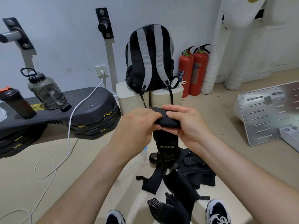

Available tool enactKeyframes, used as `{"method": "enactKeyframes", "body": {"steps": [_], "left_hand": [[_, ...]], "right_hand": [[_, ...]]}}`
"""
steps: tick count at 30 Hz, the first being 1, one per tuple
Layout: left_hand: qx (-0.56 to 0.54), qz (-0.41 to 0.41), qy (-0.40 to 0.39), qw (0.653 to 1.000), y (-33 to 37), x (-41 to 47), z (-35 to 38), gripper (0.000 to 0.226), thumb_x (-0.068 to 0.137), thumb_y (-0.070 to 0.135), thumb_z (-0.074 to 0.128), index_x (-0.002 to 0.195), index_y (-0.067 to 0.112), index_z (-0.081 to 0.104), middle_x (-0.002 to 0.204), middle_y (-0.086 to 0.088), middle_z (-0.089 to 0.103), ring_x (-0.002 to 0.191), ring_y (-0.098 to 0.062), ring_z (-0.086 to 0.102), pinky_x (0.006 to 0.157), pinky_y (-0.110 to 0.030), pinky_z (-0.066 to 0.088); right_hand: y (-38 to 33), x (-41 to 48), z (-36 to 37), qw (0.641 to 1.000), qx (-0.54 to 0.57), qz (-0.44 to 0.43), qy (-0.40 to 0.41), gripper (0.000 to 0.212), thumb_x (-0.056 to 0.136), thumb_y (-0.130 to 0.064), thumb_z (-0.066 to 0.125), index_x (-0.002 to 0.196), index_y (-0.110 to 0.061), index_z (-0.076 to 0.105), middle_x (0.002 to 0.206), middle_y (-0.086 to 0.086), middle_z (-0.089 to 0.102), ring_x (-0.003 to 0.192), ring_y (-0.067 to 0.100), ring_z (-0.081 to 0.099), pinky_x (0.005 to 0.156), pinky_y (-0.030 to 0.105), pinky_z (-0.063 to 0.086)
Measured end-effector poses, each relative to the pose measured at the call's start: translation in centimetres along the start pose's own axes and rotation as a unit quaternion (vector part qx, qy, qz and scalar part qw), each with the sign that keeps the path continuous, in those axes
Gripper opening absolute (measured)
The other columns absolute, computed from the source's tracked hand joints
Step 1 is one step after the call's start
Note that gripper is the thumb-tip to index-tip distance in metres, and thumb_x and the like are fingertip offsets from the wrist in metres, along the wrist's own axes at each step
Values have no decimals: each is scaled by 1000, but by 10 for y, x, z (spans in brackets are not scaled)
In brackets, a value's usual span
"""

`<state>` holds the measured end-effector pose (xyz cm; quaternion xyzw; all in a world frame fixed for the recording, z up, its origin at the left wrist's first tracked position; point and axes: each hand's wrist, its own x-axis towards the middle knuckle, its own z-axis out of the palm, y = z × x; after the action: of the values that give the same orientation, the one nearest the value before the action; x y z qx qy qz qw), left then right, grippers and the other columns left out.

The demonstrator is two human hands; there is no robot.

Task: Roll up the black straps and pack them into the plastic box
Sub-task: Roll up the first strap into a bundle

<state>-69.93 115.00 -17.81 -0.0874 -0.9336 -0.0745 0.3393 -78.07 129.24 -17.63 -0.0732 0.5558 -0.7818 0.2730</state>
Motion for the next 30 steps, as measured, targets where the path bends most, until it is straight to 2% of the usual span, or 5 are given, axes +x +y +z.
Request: {"method": "enactKeyframes", "body": {"steps": [13,18,22,26,30], "left_hand": [[-139,-159,-48,976,2,-1,4,19,95,12,51,101,10,69,96,5,55,89,-10,43,82,-7,31],[-266,-332,-49,904,-2,5,-8,16,93,12,65,97,23,76,82,9,73,82,-18,68,79,-33,54],[-359,-422,-8,832,-6,6,-9,8,85,15,77,81,21,73,79,-7,74,66,-12,66,63,-25,53],[-279,-393,35,876,-6,3,-1,13,83,25,80,74,33,74,82,9,70,79,-5,67,79,-25,56],[-159,-192,-28,968,-1,-3,2,29,83,29,77,111,21,74,98,13,66,91,-6,61,83,-24,51]], "right_hand": [[0,-6,-1,995,56,13,-77,24,103,-13,50,108,-1,70,100,15,74,89,24,75,77,33,62],[4,-9,1,993,-15,-4,-120,25,86,-19,68,108,-7,72,103,12,75,96,22,73,84,31,60],[8,-9,6,993,-63,-25,-98,20,96,-17,62,110,-6,70,104,12,76,100,21,73,80,27,61],[12,-9,12,995,-77,-16,-64,27,102,-23,55,109,-2,70,101,12,77,95,20,75,75,26,61],[7,-7,11,999,-28,15,-23,33,103,-28,51,105,-1,70,94,16,76,79,21,75,69,28,62]]}}
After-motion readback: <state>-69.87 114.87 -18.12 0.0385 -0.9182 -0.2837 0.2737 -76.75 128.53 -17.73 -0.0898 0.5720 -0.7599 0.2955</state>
